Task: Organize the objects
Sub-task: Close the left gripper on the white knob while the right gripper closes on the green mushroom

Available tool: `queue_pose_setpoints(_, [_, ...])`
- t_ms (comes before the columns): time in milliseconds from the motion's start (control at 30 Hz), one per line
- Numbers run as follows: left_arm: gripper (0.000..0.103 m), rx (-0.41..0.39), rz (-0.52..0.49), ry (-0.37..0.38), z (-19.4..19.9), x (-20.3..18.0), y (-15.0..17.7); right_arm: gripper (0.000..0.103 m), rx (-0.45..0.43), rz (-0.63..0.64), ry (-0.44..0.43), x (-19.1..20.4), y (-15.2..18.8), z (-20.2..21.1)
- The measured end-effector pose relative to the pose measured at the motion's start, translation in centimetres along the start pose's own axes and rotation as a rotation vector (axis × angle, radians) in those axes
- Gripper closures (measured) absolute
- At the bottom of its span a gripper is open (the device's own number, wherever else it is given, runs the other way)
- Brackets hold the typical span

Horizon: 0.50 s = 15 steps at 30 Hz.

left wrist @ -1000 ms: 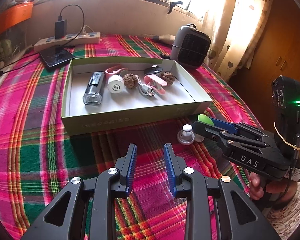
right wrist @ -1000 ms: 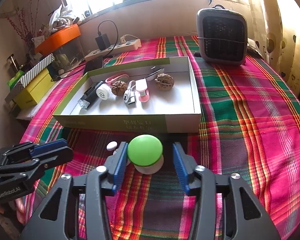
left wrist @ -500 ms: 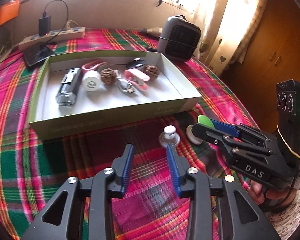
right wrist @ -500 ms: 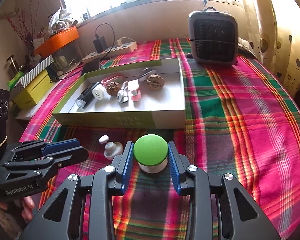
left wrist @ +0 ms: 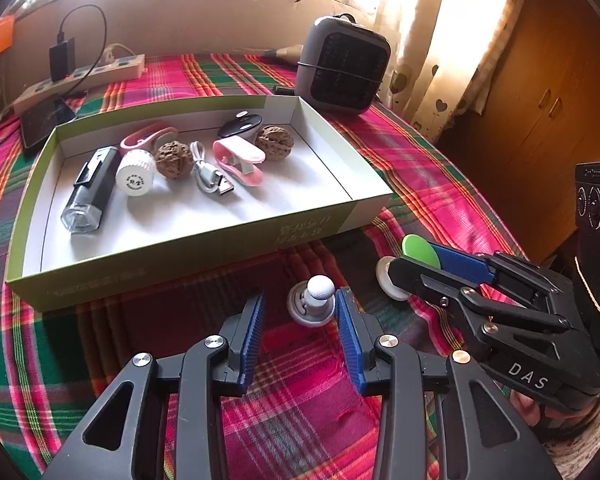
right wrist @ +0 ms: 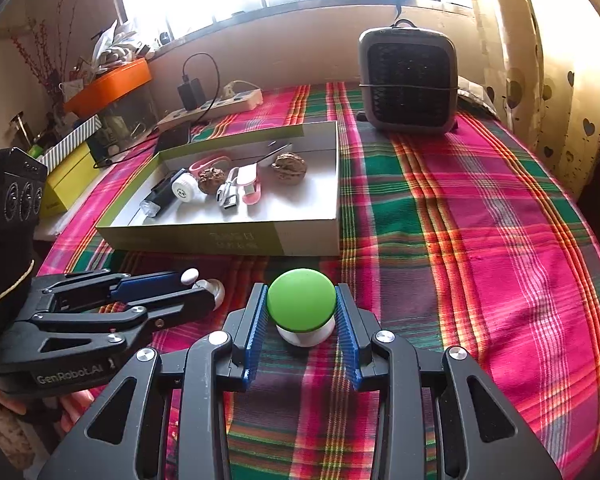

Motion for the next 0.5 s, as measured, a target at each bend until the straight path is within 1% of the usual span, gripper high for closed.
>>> queue_pose_setpoints(367, [0.069, -0.013, 0.002, -0.025, -0.32, -0.14, -0.41, 0.068, 0.007, -0.007, -0.012, -0.28, 0.10, -0.22])
queue_pose_setpoints(433, [0.072, -0.013, -0.003, -0.029, -0.34, -0.16, -0.43, 0.068, 0.006, -0.007, -0.012, -0.29, 0.10, -0.21])
queue_pose_setpoints(467, [0.075, -0.011, -0.002, -0.029, -0.38, -0.16, -0.43, 0.068, 0.006, -0.008, -0.012, -0.30, 0.09, -0.22])
queue_pose_setpoints(500, [0.076, -0.012, -0.002, -0.031, -0.39, -0.14, -0.41, 0.068, 0.007, -0.007, -0.013, -0.29, 0.09, -0.22])
Point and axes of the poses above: each gripper's, at about its wrist camera, not at the fingertips, and z roughly against the way its jaws point, x to its left, y to its underside, the point moved 10 cm from there along -z, roughly the way its jaws point, and after that the axes turned 15 degrees about x, right-handed, at the moved point
